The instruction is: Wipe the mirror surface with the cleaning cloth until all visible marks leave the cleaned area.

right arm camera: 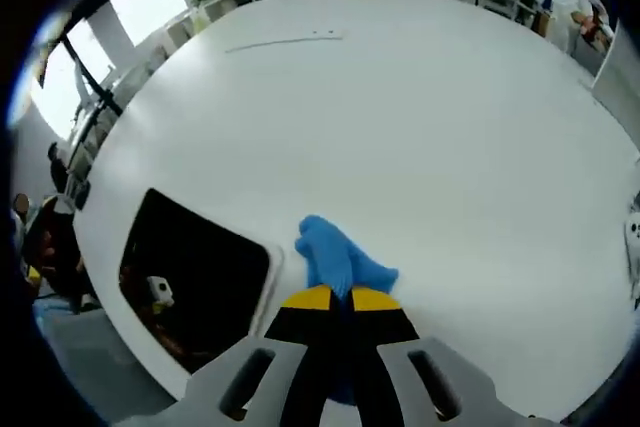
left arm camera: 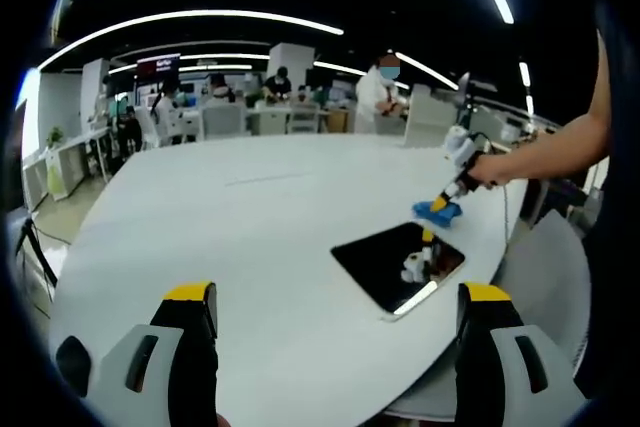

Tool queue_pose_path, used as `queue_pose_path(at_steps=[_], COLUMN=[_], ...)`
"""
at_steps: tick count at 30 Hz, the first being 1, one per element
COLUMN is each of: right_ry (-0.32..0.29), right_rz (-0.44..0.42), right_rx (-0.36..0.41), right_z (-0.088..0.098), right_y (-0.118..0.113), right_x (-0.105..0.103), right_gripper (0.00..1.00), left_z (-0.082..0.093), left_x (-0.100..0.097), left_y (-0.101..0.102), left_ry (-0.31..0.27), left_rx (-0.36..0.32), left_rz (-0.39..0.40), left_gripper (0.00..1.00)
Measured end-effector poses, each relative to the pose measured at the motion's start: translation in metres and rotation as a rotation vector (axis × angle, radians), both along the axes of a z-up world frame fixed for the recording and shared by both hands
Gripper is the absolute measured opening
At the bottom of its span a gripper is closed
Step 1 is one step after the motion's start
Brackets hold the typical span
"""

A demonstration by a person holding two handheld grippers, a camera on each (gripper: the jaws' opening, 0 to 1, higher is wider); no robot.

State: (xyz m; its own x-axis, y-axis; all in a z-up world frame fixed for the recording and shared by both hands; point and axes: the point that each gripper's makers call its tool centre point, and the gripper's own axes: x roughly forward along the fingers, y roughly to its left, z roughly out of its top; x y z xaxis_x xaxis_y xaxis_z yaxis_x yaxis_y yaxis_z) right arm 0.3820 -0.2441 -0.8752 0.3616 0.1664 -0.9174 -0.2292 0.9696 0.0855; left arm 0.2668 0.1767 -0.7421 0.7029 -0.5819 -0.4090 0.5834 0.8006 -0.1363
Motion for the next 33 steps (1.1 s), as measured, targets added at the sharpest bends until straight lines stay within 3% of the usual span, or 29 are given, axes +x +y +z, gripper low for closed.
queue_pose_path(at_steps=[1,2,3,6,7,8,10,11,13,15,18,20,25,33], right_ry=[0.028,-0.056,-0.013,-0.041,-0.068,-0.091,-0.138,-0.213,-0.296,-0.419,-0.440,-0.440,-0.454,-0.483], right_rz=[0.010,0.047,0.025,0.098,0.193,0.185,0.171,0.198,0.253,0.300,0.319,0.348,0.404,0.370], right_rx=[-0.018,0.036,0.019,-0.024,-0.010,-0.003,0.040,0.072,0.085,0.099,0.170,0.226,0.227,0.226], right_z=[-0.010,-0.001,0.002,-0.002,0.001,0.003,0.010,0.026,0.042,0.060,0.065,0.067,0.071,0.077], right_y=[-0.003,0.008,0.009,0.007,0.010,0.010,0.011,0.015,0.016,0.011,0.002,0.002,-0.012,-0.019], right_x=[-0.006,0.001,-0.012,-0.004,-0.005,-0.004,-0.003,-0.003,-0.007,-0.012,-0.040,-0.055,-0.091,-0.109], right_gripper=[0.00,0.00,0.00,0.00,0.00,0.02,0.17,0.29,0.44,0.64,0.98,1.00,1.00,1.00], left_z=[0.000,0.000,-0.001,-0.001,-0.001,-0.001,0.002,0.005,0.008,0.009,0.011,0.011,0.006,0.007], left_x=[0.000,-0.001,-0.001,0.001,0.002,0.003,0.005,0.005,0.004,0.001,-0.002,-0.003,-0.006,0.005], left_y=[-0.001,-0.003,-0.004,-0.009,-0.010,-0.011,-0.014,-0.016,-0.019,-0.019,-0.016,-0.014,-0.012,-0.009], left_ry=[0.002,0.002,0.003,0.000,0.001,0.001,-0.007,-0.013,-0.021,-0.024,-0.023,-0.022,-0.025,-0.044], left_rx=[0.000,0.003,0.005,0.000,-0.004,-0.010,-0.013,-0.013,-0.010,0.002,0.008,0.008,0.040,0.043], left_rz=[-0.001,-0.003,-0.005,0.000,0.002,0.007,0.013,0.013,0.012,0.013,0.030,0.037,0.049,0.021], left_gripper=[1.00,1.00,1.00,1.00,1.00,1.00,1.00,1.00,1.00,1.00,1.00,1.00,1.00,1.00])
